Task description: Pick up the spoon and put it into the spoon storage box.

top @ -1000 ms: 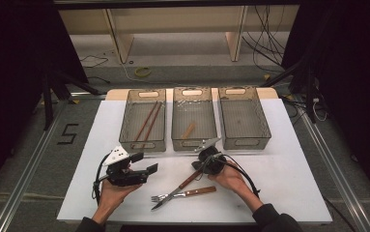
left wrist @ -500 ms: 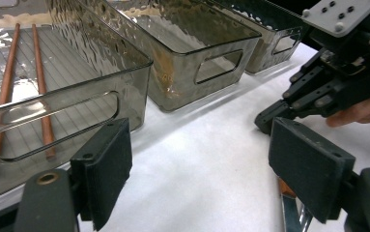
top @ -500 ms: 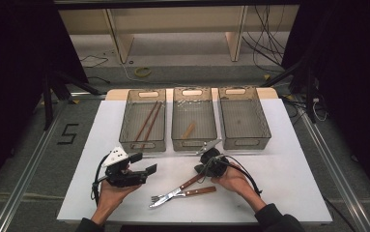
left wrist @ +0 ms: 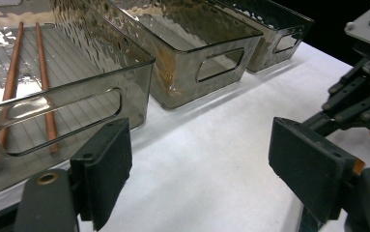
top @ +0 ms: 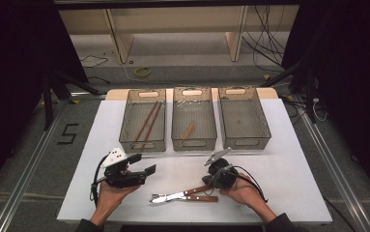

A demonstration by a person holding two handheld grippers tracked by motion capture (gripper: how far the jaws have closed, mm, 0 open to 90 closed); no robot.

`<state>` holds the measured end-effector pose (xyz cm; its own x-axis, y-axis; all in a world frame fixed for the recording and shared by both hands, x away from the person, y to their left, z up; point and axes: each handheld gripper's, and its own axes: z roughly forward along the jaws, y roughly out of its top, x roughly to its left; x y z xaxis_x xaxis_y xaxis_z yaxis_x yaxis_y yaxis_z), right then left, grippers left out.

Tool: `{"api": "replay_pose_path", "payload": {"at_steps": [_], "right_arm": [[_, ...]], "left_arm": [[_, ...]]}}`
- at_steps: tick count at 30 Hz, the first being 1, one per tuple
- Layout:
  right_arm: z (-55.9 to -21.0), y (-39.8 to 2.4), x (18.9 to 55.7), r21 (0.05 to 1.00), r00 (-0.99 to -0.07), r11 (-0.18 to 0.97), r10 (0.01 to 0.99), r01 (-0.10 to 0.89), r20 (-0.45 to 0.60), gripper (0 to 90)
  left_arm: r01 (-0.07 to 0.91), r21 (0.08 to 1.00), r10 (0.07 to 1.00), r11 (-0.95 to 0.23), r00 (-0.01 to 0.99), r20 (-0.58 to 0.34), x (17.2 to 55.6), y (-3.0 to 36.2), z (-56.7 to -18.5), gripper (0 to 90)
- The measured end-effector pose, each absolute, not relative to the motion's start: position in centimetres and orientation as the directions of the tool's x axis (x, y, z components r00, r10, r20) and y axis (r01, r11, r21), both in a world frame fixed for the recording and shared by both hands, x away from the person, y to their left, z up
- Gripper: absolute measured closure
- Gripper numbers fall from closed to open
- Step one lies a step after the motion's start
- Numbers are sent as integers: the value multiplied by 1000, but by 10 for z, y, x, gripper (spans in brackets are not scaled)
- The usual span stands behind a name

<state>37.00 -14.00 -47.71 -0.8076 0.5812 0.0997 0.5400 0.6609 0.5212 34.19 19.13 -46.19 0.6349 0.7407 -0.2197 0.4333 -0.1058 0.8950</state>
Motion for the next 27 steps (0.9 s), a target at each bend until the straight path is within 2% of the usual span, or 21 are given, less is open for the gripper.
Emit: {"api": "replay_pose_path", "payload": {"at_steps": [10,16,20,23,27], "right_arm": [[-475,-148,346,501,-818,681,567,533,100,900],[-473,-146,347,501,-841,711,536,494,68,899],[-463,-144,349,531,-865,721,499,445,48,843],[-457,-142,348,539,-885,736,464,410,40,728],[-454,-139,347,534,-908,758,418,374,43,633]], "left_arm": [[430,897,740,-100,635,-222,341,193,-461,228],[431,897,742,-102,633,-220,341,193,-462,227],[423,901,742,-96,634,-219,341,194,-461,225],[423,901,742,-93,633,-221,341,194,-461,223],[420,902,740,-98,636,-216,341,195,-461,220]]}}
